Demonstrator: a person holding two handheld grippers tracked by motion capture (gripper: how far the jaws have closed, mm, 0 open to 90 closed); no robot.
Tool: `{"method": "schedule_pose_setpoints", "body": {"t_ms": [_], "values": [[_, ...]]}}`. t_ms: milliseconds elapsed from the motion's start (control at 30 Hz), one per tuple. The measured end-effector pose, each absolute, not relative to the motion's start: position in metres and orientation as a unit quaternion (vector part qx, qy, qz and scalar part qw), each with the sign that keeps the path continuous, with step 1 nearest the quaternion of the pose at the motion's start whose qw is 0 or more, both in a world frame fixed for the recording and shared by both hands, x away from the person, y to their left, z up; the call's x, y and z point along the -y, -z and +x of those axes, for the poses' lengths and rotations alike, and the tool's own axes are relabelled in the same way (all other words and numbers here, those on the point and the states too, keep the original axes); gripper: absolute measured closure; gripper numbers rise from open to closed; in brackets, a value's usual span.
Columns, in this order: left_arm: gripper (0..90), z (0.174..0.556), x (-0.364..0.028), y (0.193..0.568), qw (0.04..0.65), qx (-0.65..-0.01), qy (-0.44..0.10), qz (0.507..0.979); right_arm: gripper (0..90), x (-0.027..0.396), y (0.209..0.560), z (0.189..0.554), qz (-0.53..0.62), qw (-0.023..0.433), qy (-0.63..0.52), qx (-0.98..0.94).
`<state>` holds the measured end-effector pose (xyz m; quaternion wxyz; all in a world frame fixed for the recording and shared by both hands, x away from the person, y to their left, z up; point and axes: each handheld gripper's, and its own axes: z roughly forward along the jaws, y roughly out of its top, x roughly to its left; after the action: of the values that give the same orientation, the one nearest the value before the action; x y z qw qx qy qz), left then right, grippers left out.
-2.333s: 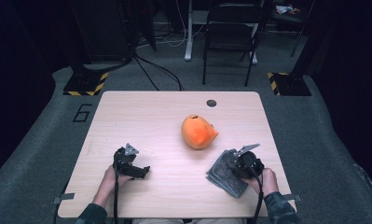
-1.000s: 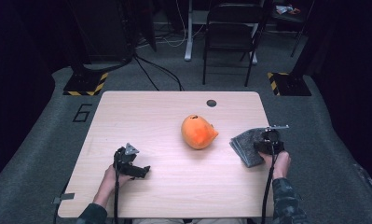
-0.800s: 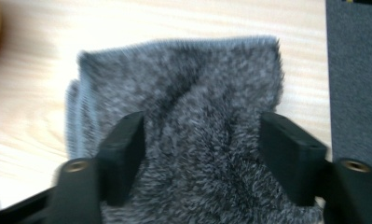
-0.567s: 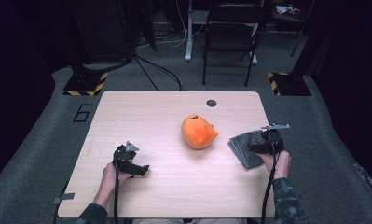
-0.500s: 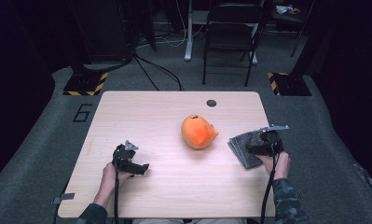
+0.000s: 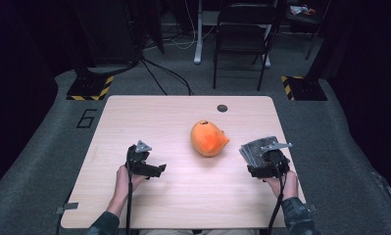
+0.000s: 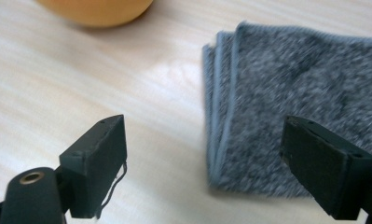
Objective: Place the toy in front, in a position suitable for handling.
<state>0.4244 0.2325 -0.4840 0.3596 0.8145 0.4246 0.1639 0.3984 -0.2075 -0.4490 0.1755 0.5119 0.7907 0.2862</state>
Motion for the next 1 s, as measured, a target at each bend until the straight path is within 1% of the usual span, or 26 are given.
{"method": "schedule_pose_setpoints", "body": {"t_ms": [100,167,400,633,867,1000], "values": [[1.5,0.43,-0.22,0.479,0.359,-0.416,-0.153,0.822,13.9,0.207,0.45,0.393,0.508,0.177,-0.281,-0.795],[2.3,0.433,-0.212,0.477,0.369,-0.416,-0.146,0.818,14.1,0.21,0.451,0.395,0.51,0.179,-0.284,-0.792],[4.1,0.447,-0.187,0.464,0.387,-0.419,-0.154,0.806,14.3,0.21,0.453,0.401,0.511,0.184,-0.277,-0.793],[5.7,0.456,-0.168,0.456,0.391,-0.409,-0.154,0.81,14.3,0.21,0.453,0.403,0.508,0.189,-0.274,-0.794],[8.4,0.468,-0.144,0.444,0.388,-0.38,-0.163,0.824,14.3,0.208,0.454,0.405,0.506,0.186,-0.272,-0.798],[8.6,0.476,-0.134,0.438,0.399,-0.381,-0.163,0.818,14.4,0.207,0.454,0.405,0.505,0.187,-0.269,-0.798]]}}
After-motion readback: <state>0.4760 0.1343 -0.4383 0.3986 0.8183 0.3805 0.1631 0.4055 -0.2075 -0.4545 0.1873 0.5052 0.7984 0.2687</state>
